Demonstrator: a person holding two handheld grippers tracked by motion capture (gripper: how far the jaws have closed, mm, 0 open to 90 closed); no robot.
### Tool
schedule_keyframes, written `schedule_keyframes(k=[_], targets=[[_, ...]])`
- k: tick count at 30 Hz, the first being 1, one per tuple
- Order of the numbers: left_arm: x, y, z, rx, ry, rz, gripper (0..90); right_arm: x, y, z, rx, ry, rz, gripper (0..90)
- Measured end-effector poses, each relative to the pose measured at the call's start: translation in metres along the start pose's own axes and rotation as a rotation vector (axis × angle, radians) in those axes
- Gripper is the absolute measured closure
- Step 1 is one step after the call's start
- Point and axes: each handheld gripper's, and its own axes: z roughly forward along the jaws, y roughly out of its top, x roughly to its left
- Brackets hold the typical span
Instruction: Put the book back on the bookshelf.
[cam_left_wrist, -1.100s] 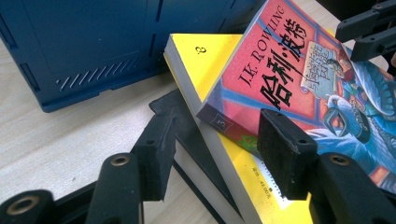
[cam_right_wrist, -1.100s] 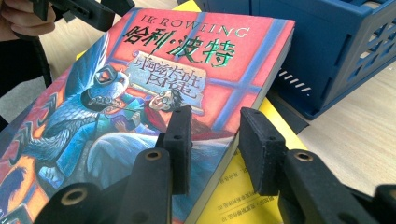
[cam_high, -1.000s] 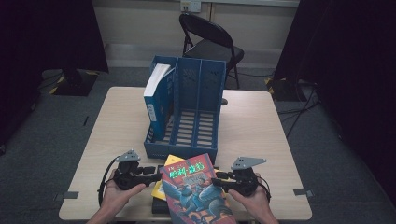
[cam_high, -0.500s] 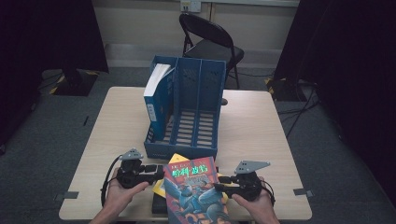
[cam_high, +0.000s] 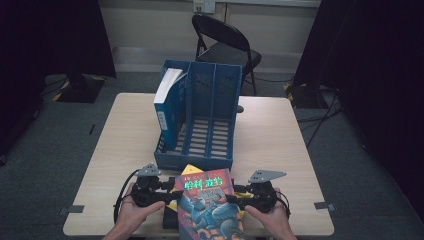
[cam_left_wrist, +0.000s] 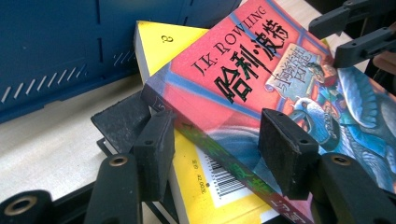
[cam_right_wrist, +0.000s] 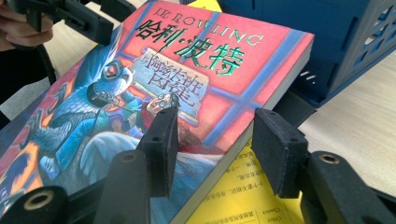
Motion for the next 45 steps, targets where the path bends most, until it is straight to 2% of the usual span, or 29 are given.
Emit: schedule_keyframes(k=[6, 11, 14, 18, 26, 32, 35, 38, 40, 45], targets=[[0.003, 0.006, 0.004, 0.005, 0.01, -0.004, 43.2, 0.003, -0.003, -0.002, 0.001, 0.014, 0.0, 51.0], [0.002, 0.001, 0.005, -0.031, 0.017, -0.013, 41.5, 0.005, -0.005, -0.003, -0.005, 0.015, -0.006, 49.9], [0.002, 0.0, 0.006, -0.038, 0.011, -0.012, 41.1, 0.004, -0.005, 0.0, -0.007, 0.017, 0.007, 40.3], [0.001, -0.001, 0.005, -0.039, 0.018, -0.008, 40.8, 0.005, -0.003, 0.006, -0.002, 0.01, 0.027, 33.9], [0.0, -0.004, 0.002, -0.036, -0.007, 0.01, 42.2, 0.002, -0.001, 0.01, -0.005, 0.012, 0.041, 32.1], [-0.003, -0.005, 0.004, -0.036, 0.004, 0.02, 37.8, 0.0, 0.001, 0.013, -0.009, 0.007, 0.064, 31.4], [-0.003, -0.005, 0.004, -0.041, 0.006, 0.021, 37.7, 0.0, 0.003, 0.013, -0.006, 0.0, 0.082, 34.3], [-0.003, -0.006, 0.004, -0.043, 0.008, 0.026, 37.7, -0.001, 0.003, 0.01, -0.026, -0.02, 0.098, 45.8], [-0.002, -0.006, 0.004, -0.048, 0.004, 0.028, 37.6, -0.005, 0.003, 0.006, -0.05, 0.0, 0.133, 51.6], [-0.002, -0.008, 0.004, -0.056, -0.001, 0.031, 37.5, -0.002, 0.005, 0.001, -0.097, 0.008, 0.128, 57.3]])
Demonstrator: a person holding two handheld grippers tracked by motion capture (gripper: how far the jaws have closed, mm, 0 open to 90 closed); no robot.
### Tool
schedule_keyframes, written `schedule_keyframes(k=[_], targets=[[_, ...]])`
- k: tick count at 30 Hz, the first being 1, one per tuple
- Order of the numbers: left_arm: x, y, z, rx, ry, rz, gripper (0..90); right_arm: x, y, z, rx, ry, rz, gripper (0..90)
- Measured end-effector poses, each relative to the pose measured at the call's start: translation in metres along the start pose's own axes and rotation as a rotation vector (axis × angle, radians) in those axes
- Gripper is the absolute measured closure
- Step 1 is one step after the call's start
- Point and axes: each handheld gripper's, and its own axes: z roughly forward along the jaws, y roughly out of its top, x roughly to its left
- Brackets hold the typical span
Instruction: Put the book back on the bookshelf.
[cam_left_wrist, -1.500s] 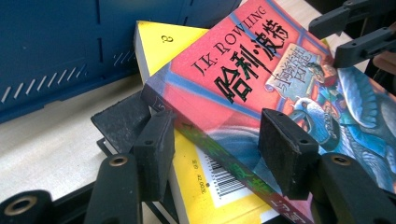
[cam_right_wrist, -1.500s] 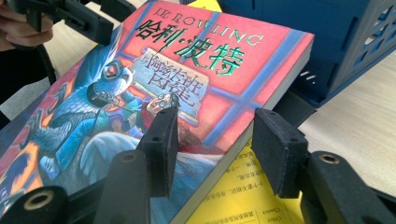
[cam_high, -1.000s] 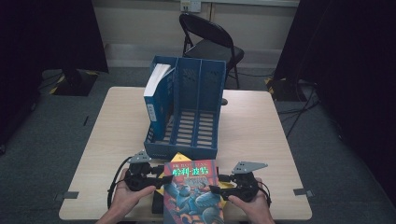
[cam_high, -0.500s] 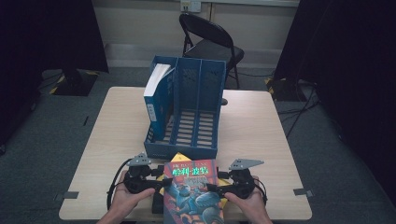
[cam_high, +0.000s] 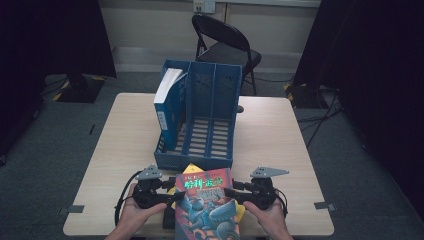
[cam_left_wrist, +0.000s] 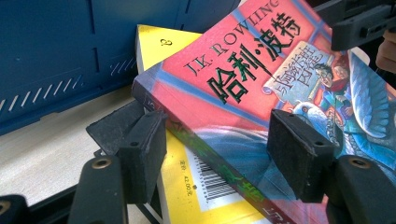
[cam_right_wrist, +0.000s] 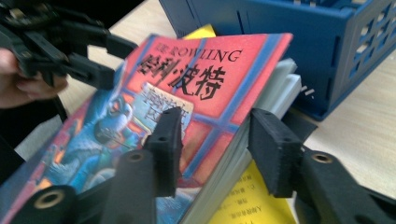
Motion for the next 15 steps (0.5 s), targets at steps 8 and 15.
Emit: schedule_keyframes(k=[8, 15], targets=[[0.003, -0.002, 0.0, -0.022, -0.012, -0.005, 38.3, -0.005, -0.007, -0.004, -0.008, 0.049, 0.048, 57.1], [0.003, -0.001, 0.0, -0.014, -0.013, -0.005, 38.7, -0.011, -0.002, 0.005, 0.007, 0.016, 0.029, 56.5]])
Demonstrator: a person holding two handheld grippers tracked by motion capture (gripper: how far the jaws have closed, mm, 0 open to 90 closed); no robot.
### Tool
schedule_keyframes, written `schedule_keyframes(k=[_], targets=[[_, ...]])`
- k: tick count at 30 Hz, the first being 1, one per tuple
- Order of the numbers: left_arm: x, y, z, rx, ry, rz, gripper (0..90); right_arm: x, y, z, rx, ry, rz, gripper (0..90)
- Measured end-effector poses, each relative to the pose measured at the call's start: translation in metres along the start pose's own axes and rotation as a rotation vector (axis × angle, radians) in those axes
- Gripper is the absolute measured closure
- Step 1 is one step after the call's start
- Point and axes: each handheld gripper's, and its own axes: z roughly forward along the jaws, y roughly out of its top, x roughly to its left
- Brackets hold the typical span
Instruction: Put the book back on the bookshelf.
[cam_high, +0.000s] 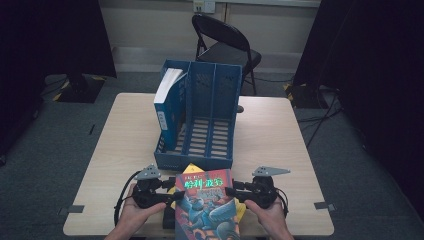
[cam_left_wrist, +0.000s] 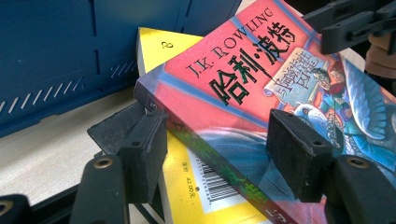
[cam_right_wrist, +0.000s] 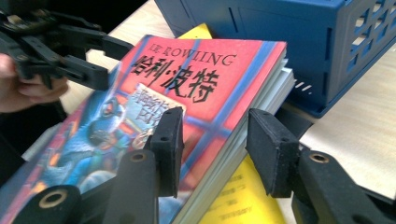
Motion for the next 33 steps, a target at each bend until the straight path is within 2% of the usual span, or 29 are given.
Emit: schedule_keyframes(k=[2, 7, 11, 14, 17, 21, 22, 26, 33], targets=[[0.001, 0.0, 0.0, -0.007, -0.002, -0.008, 40.1, -0.002, 0.0, 0.001, -0.003, 0.007, 0.015, 56.7], [0.001, -0.001, 0.0, -0.012, -0.003, -0.005, 40.5, 0.001, 0.0, 0.0, -0.001, -0.005, 0.007, 54.5], [0.001, -0.002, 0.0, -0.019, -0.004, -0.007, 40.5, 0.005, 0.0, -0.008, -0.028, 0.046, 0.005, 56.1], [0.001, -0.002, 0.0, -0.02, -0.005, -0.007, 40.4, 0.008, -0.004, -0.01, -0.009, 0.041, -0.011, 55.5], [0.001, -0.002, 0.0, -0.022, -0.004, -0.008, 40.4, 0.008, -0.009, -0.013, 0.012, 0.058, 0.003, 55.3], [0.001, -0.002, 0.0, -0.023, -0.004, -0.009, 40.4, 0.004, -0.007, -0.012, -0.011, 0.096, 0.045, 55.1], [0.001, -0.002, 0.0, -0.024, -0.003, -0.009, 40.4, 0.003, -0.006, -0.011, -0.021, 0.101, 0.056, 55.1], [0.001, -0.002, 0.0, -0.023, -0.001, -0.007, 40.3, 0.001, 0.001, -0.001, -0.023, 0.087, 0.054, 54.1], [0.001, -0.003, 0.0, -0.026, -0.001, -0.013, 40.4, -0.001, 0.019, 0.028, 0.013, 0.119, 0.059, 53.0]])
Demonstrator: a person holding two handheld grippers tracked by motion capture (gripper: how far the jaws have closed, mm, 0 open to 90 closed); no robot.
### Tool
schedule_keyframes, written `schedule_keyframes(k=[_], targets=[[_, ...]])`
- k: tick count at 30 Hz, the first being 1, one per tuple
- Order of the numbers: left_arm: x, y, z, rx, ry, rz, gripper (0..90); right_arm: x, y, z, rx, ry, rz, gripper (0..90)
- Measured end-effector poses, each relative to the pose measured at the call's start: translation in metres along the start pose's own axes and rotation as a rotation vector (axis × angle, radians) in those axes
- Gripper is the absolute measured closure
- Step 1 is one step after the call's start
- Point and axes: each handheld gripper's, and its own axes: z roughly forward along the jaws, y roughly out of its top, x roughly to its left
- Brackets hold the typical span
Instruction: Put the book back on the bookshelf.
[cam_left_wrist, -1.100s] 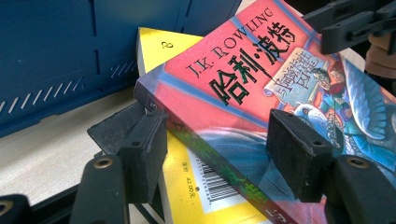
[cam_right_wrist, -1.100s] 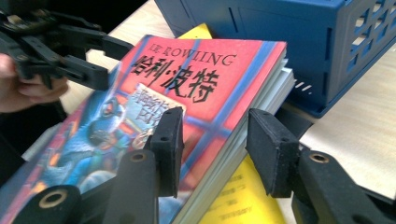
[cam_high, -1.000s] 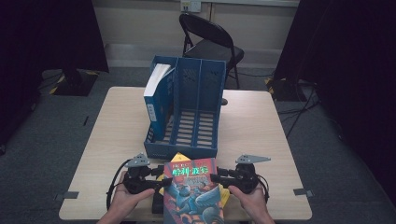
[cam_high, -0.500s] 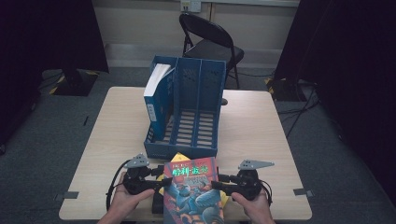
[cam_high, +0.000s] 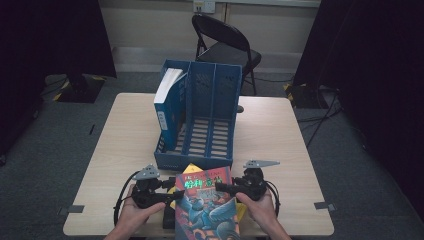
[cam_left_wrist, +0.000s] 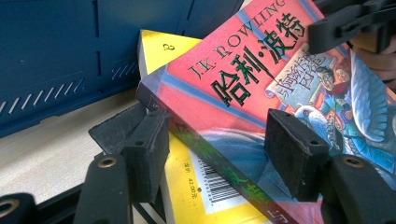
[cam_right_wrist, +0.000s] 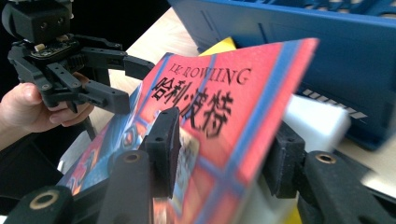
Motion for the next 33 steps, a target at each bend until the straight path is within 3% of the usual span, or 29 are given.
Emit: schedule_keyframes(k=[4, 7, 12, 16, 21, 23, 25, 29, 33], targets=[[-0.002, 0.001, 0.001, 0.001, 0.012, -0.006, 39.4, -0.002, 0.009, 0.008, 0.044, 0.044, 0.014, 53.6], [-0.002, 0.0, 0.002, -0.009, 0.017, -0.004, 38.8, -0.001, 0.007, 0.01, 0.059, 0.072, 0.016, 59.2], [0.002, -0.001, 0.001, -0.025, -0.003, -0.025, 38.4, 0.003, 0.004, 0.009, 0.071, 0.083, 0.018, 66.2], [0.001, -0.001, 0.001, -0.025, 0.001, -0.018, 38.3, 0.001, 0.006, 0.007, 0.045, 0.122, 0.025, 79.5], [0.003, -0.001, 0.001, -0.022, -0.009, -0.034, 34.6, 0.01, 0.009, 0.002, 0.008, 0.14, -0.001, 83.4], [0.007, -0.001, 0.002, 0.001, -0.02, -0.084, 27.0, 0.013, 0.01, 0.001, -0.003, 0.139, -0.006, 83.9], [0.01, -0.002, 0.001, 0.004, -0.056, -0.132, 29.3, 0.015, 0.01, -0.001, -0.019, 0.144, -0.006, 84.3], [0.006, 0.001, -0.001, 0.009, -0.042, -0.079, 30.0, 0.02, 0.011, -0.001, -0.035, 0.146, -0.017, 84.8], [0.008, 0.001, -0.001, 0.01, -0.054, -0.095, 28.8, 0.024, 0.014, 0.001, -0.044, 0.157, -0.023, 84.9]])
